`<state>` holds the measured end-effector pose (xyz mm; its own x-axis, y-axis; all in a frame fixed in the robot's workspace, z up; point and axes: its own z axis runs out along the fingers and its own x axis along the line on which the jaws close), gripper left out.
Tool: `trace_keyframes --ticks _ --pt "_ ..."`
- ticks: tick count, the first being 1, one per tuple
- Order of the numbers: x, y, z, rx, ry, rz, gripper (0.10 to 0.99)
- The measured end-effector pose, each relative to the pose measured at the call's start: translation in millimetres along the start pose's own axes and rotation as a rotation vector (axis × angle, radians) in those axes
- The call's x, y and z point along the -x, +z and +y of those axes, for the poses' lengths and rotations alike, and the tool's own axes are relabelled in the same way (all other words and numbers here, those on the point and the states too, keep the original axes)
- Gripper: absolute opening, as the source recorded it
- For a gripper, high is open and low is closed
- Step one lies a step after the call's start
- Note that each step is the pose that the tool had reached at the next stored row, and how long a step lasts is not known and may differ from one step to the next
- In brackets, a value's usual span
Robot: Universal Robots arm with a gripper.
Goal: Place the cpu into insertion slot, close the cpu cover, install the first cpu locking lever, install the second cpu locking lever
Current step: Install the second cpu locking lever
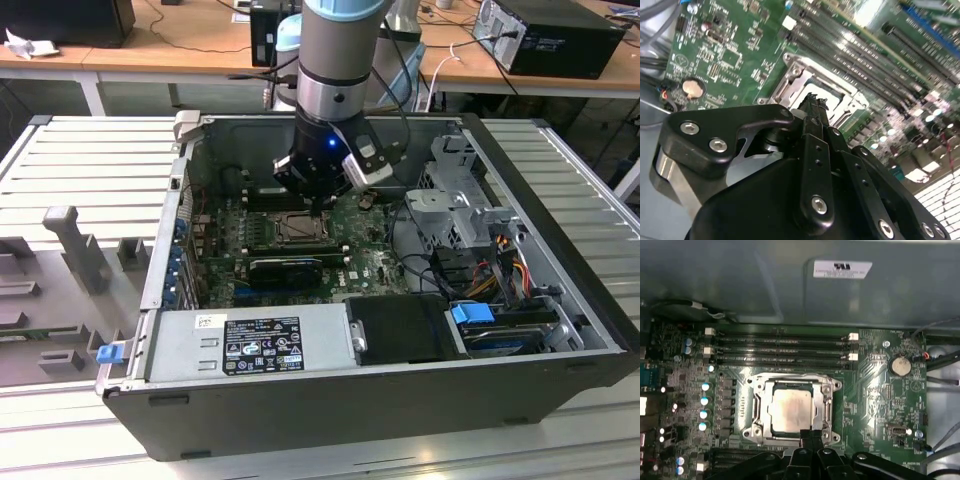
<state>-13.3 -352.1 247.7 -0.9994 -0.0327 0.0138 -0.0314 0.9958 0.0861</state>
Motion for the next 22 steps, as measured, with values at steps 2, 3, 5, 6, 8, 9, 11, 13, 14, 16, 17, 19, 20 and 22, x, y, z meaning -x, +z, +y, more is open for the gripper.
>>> trace_keyframes --ticks 2,3,5,6,8,9,11,13,14,16,17,19,20,22 --pt "-0.2 -0.4 -4.8 0.000 0.000 0.0000 0.106" --pt "-0.2 -0.5 -6.5 0.000 0.000 0.0000 0.106" --pt "-0.3 -0.8 -9.5 0.003 0.000 -0.0001 0.106" --pt "-0.3 -0.9 -10.5 0.010 0.000 -0.0004 0.106" --pt "-0.4 -1.0 -12.3 0.027 -0.001 -0.0008 0.106" --pt "-0.4 -1.1 -13.3 0.031 -0.001 -0.0010 0.106" --pt "-0.7 -1.1 -14.1 0.033 0.000 -0.0011 0.106" --pt "-1.0 -1.1 -14.4 0.037 -0.001 -0.0011 0.106" --pt "-1.3 -0.9 -14.5 0.040 -0.001 -0.0013 0.106" --pt "-2.4 -0.8 -15.2 0.057 -0.001 -0.0018 0.106" --pt "-2.8 -0.8 -16.2 0.081 -0.001 -0.0025 0.106" --pt "-2.9 -0.7 -18.0 0.105 -0.002 -0.0033 0.106" --pt "-3.2 -0.6 -19.8 0.110 -0.002 -0.0035 0.106" --pt "-3.3 -0.7 -22.1 0.110 -0.002 -0.0034 0.106"
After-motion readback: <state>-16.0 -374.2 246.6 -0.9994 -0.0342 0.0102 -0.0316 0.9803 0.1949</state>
